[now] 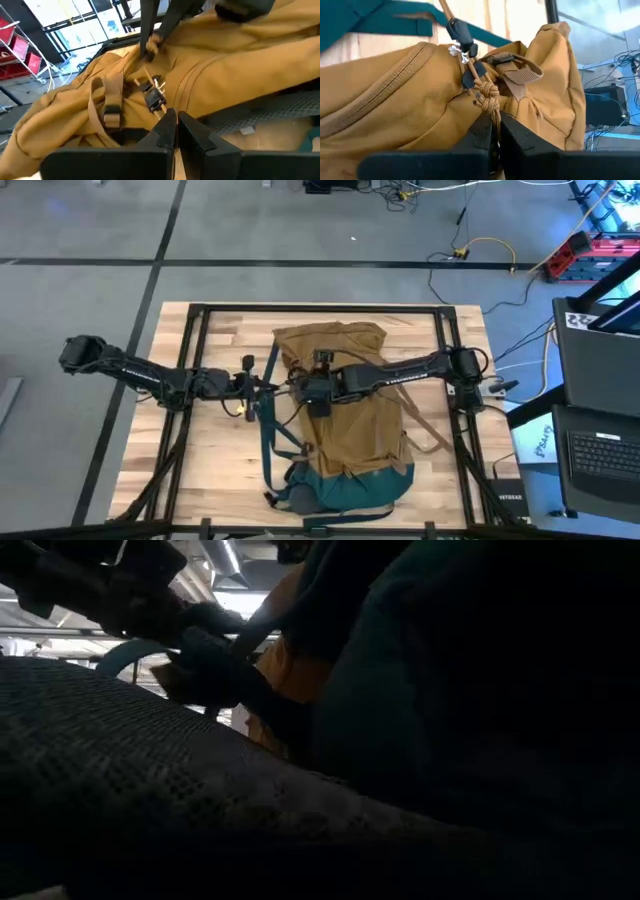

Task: Unpack backpack
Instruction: Open the brown backpack

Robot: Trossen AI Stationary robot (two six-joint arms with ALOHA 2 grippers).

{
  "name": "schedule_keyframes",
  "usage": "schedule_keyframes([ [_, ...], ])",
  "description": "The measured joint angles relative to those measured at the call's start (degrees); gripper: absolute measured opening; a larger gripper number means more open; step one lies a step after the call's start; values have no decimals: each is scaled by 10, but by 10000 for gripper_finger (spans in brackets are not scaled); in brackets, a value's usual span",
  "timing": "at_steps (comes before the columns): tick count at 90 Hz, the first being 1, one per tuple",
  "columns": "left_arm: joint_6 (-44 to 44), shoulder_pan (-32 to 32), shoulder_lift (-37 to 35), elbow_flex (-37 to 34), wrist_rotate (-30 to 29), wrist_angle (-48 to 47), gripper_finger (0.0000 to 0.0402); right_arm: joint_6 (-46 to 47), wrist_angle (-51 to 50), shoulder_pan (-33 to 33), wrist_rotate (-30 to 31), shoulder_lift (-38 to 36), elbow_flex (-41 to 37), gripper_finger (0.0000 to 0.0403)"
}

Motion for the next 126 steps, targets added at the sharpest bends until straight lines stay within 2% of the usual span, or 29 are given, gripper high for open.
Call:
schedule_keyframes([
  [32,10,0,0,-1,-1,-2,0,1,-5,15,4,-13,0,18],
  [61,19,2,0,-1,-35,-21,0,15,-56,20,20,-16,0,29],
  [91,19,2,1,-2,-36,-17,0,46,-69,35,26,-18,0,75],
  [107,31,0,-4,-2,-36,-21,1,49,-57,35,14,-18,0,87],
  [115,44,-7,-13,-2,-32,-33,14,53,-54,35,11,-18,0,87],
  [126,42,-25,-24,-2,-27,-58,54,60,-54,34,9,-18,0,88],
])
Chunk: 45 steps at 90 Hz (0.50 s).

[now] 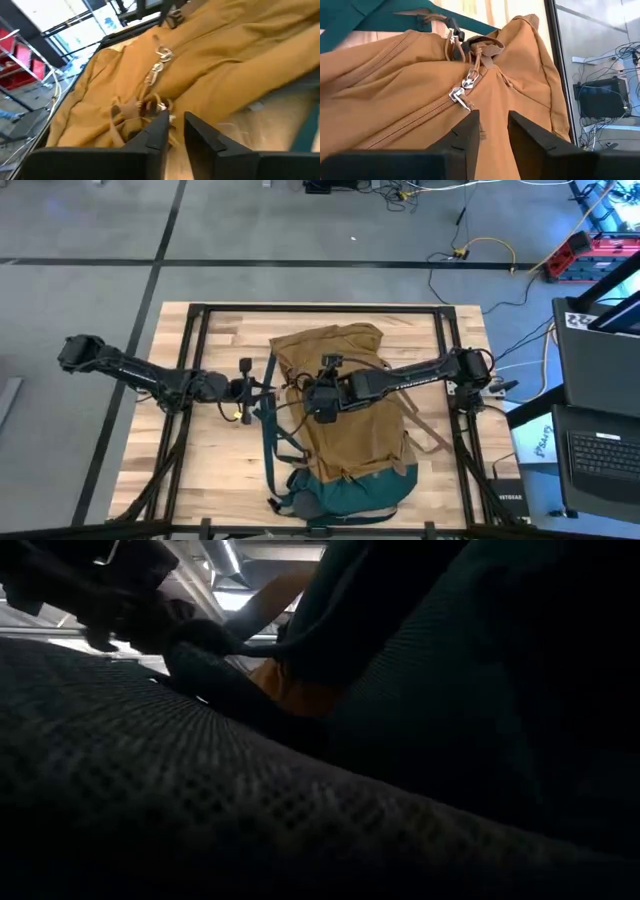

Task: Unpack backpack
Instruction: Open the brown backpack

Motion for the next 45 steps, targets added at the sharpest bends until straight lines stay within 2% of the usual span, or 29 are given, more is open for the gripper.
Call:
schedule_keyframes([
  [23,-56,-39,-2,0,9,-38,144,0,1,0,-3,0,0,88],
  [45,-114,-31,91,0,10,-6,166,0,7,0,-4,0,0,88],
])
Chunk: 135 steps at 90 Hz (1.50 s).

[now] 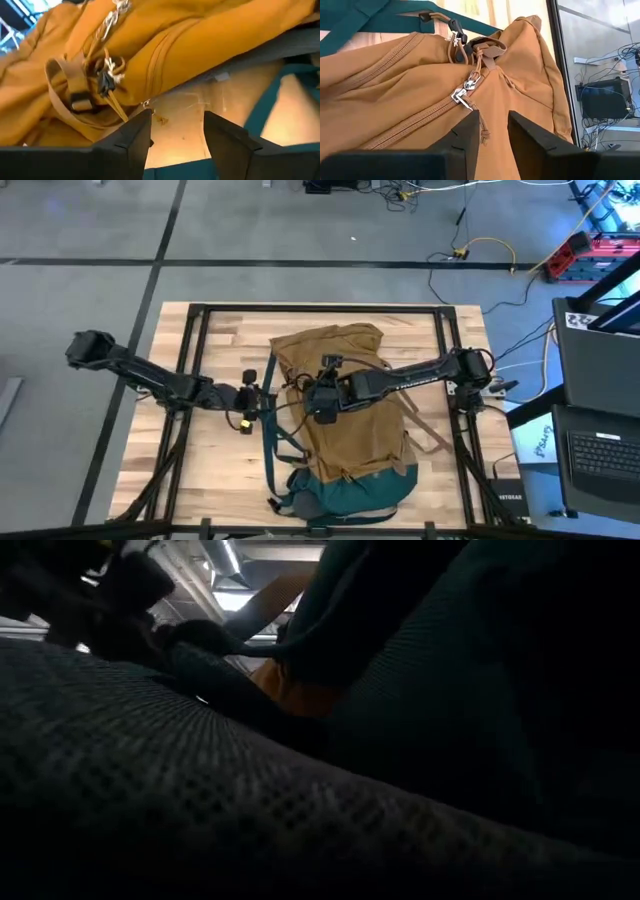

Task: Unpack backpack
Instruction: Open the brown backpack

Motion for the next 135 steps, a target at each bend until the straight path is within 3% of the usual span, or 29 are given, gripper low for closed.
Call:
schedule_keyframes([
  [21,-30,45,111,0,1,102,166,-2,7,0,0,0,0,88],
  [42,-67,85,183,1,60,159,166,-2,7,0,0,0,0,88],
  [135,-78,129,225,7,129,208,166,-2,22,0,-10,1,0,88],
])
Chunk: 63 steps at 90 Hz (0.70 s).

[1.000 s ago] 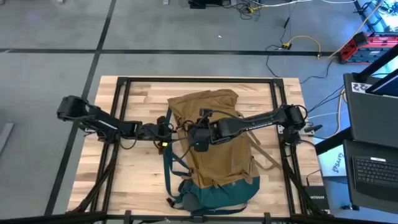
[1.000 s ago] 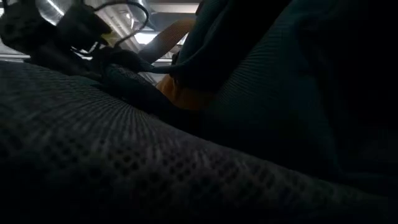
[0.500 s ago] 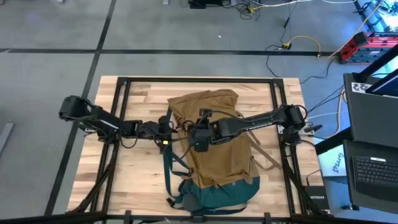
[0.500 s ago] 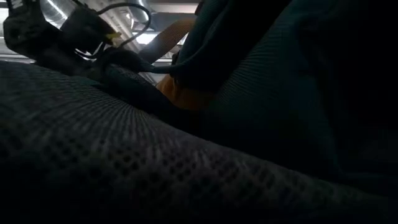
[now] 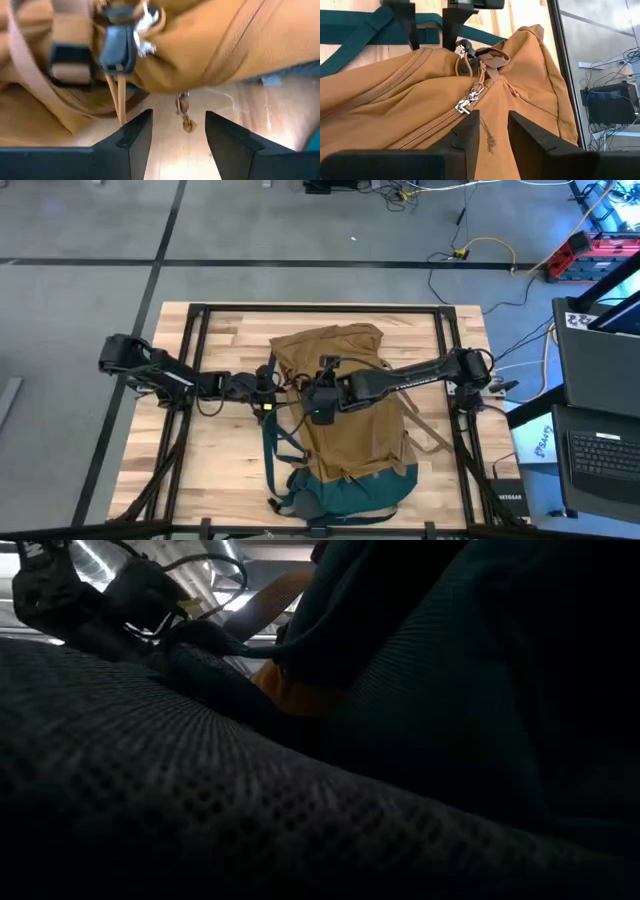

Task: Unpack backpack
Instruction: Open the brown backpack

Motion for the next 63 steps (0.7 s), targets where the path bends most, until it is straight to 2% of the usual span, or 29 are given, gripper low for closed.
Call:
schedule_keyframes([
  [27,14,0,72,42,2,30,158,1,8,0,0,0,0,88],
  [35,20,0,67,42,2,21,126,1,8,0,0,0,0,88],
  [51,22,0,46,41,7,-17,20,1,8,0,0,0,0,88],
  [63,19,-1,28,42,9,-53,6,1,8,0,0,0,0,88],
])
